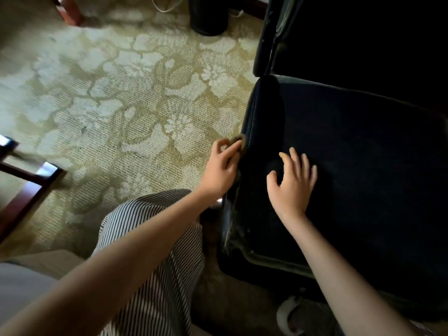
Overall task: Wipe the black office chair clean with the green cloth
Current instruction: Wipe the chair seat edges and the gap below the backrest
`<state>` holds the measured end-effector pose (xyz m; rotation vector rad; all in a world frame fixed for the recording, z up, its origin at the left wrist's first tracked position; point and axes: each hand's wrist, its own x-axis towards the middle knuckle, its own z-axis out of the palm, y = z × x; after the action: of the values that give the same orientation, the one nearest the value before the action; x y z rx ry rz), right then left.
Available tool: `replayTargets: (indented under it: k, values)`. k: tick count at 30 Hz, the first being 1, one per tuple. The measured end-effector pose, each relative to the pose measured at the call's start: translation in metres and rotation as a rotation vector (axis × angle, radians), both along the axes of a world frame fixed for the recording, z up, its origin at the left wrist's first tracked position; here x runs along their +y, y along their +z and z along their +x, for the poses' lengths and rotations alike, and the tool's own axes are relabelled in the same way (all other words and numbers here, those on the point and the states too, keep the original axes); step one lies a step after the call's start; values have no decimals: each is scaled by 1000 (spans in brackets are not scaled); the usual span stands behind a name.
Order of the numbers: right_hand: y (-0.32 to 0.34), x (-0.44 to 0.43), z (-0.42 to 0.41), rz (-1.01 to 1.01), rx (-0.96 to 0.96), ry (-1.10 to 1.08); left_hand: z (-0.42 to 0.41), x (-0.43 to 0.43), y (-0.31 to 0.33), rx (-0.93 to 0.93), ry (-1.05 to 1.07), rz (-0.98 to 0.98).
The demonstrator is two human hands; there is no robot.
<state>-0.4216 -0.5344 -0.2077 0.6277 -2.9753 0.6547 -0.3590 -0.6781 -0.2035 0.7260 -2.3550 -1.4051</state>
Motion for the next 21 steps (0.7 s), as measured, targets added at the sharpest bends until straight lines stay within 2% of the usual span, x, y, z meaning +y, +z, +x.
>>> replayTargets:
  k: [3,6,13,21]
  values:
    - [-4,20,11,159,-56,47,-21,-10,-10,61,-244,-219]
    - [-8,25,14,234,-74,86,-20,-13,-25,29,-311,-260]
    - [-11,22,14,194,-36,52,18,3,-29,68,-412,-347]
    - [-17,33,14,141,-13,88,72,13,-28,47,-814,-353]
